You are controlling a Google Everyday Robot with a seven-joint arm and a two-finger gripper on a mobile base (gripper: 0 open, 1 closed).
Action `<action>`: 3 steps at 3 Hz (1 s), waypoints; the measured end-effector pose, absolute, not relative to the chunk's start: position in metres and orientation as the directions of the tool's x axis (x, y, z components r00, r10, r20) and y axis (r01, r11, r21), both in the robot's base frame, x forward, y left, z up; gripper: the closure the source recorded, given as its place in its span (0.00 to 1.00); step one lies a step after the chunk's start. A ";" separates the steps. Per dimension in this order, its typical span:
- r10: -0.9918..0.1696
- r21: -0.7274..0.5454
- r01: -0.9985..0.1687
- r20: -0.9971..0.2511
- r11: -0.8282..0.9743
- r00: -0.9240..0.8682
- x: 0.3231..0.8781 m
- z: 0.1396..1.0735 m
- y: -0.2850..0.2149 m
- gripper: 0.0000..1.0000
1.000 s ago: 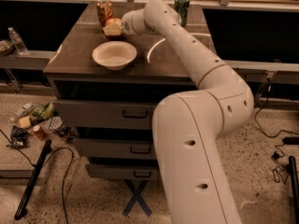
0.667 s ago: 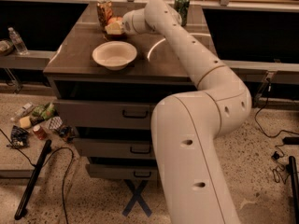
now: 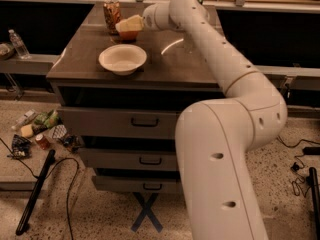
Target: Move apple near orange can
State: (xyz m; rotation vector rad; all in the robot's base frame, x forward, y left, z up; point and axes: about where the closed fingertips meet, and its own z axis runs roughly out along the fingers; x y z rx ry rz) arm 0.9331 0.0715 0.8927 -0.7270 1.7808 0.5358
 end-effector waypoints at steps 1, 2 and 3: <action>-0.186 0.007 -0.673 -0.959 0.739 -0.215 0.924 0.913 0.021 0.00; -0.148 -0.016 -0.560 -0.970 0.829 -0.193 0.901 0.953 -0.089 0.00; -0.122 -0.032 -0.400 -0.972 0.916 -0.202 0.870 0.968 -0.197 0.00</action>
Offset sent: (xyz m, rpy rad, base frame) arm -0.0841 -0.3081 0.0826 0.0407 -0.1001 -0.3607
